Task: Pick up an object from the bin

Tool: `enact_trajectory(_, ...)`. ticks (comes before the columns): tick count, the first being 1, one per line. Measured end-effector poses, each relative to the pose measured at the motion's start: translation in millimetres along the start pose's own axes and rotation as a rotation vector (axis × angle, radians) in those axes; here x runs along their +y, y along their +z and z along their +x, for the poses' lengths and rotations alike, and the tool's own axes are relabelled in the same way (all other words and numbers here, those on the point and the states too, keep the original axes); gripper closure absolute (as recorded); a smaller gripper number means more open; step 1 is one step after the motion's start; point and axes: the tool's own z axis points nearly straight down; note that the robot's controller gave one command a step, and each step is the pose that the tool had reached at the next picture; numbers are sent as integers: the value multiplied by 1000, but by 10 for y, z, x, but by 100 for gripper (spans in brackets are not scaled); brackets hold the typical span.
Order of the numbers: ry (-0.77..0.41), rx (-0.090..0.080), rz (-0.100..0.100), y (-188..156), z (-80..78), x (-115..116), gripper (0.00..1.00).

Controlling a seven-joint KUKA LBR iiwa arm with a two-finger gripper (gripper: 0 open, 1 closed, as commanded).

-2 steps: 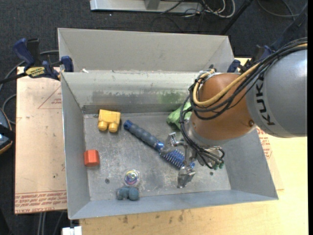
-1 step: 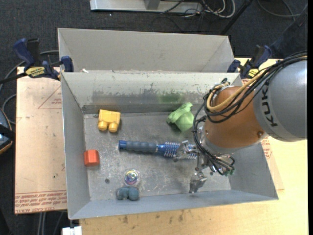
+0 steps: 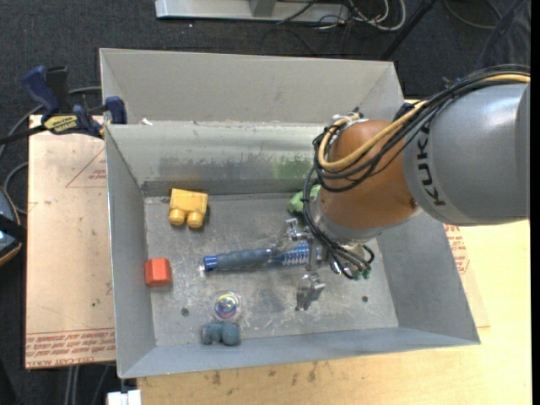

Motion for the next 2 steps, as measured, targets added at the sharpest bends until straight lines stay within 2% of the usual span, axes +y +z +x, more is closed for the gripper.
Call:
enact_trajectory(1,27,7,-1,522,-532,-147,0)
enact_trajectory(2,29,-2,1,475,-548,-153,100)
